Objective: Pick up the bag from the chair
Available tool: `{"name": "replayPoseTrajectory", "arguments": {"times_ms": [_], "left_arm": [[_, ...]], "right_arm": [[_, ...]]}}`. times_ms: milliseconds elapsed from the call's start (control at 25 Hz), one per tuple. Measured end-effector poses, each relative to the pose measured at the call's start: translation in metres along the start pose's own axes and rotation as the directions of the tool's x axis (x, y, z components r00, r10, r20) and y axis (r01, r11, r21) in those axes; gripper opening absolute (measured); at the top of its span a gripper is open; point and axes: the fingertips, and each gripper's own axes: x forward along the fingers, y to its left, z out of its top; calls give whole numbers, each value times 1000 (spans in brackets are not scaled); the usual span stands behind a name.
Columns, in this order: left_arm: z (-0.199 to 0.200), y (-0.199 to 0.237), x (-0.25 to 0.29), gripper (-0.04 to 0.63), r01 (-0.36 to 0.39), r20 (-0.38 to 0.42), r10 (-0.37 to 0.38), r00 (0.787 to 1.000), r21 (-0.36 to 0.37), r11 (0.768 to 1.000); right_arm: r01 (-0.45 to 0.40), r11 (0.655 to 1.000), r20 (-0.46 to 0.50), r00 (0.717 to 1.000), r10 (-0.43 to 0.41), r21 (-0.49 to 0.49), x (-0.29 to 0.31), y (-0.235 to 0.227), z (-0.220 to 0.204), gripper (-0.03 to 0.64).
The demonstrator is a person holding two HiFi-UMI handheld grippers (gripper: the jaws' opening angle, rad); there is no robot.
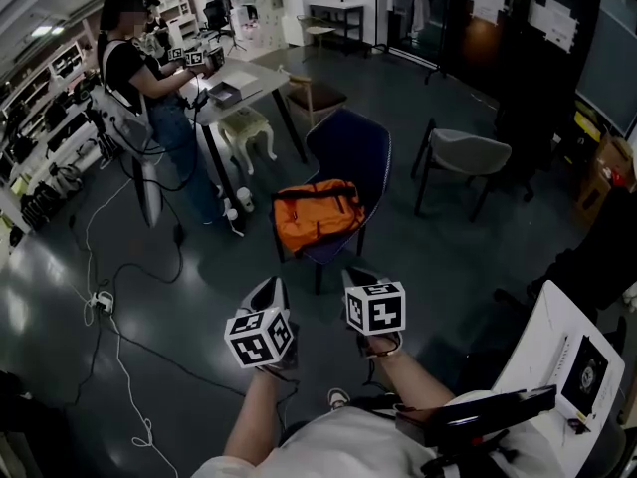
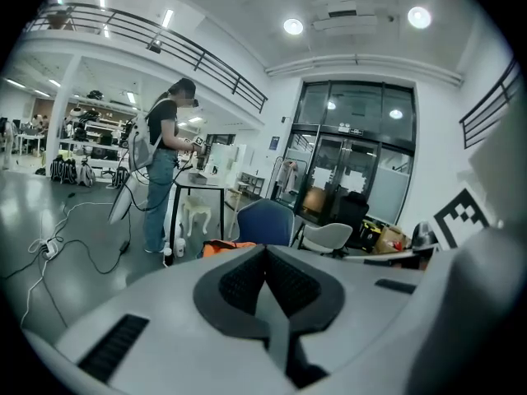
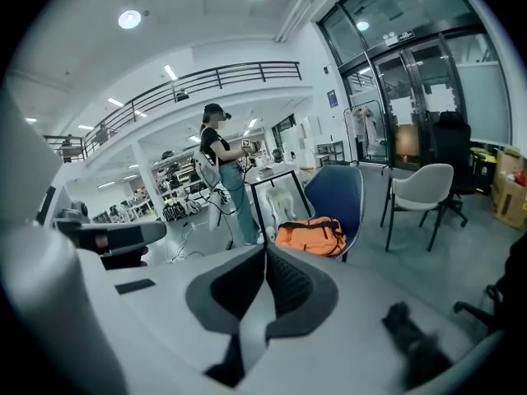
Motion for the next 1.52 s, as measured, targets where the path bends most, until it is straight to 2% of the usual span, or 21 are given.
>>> {"name": "replayPoseTrajectory", "arguments": {"times_ms": [520, 760, 1200, 1520], "left_arm": [[4, 19, 20, 14, -36, -10, 35, 999, -31, 999], [6, 30, 35, 14, -30, -14, 29, 999, -49, 998], [43, 55, 108, 14, 17, -8, -18, 1000, -28, 999], [77, 78, 162, 14, 44, -39, -44, 998, -2, 999]], "right_arm": [[-6, 1000, -14, 1000, 6, 9, 26, -9, 10, 34], [14, 1000, -22, 1000, -14, 8, 40, -13, 13, 34], [80, 997, 27, 996, -80, 15, 94, -38, 62, 34], [116, 992, 24, 993, -117, 58, 141, -51, 96, 34]]}}
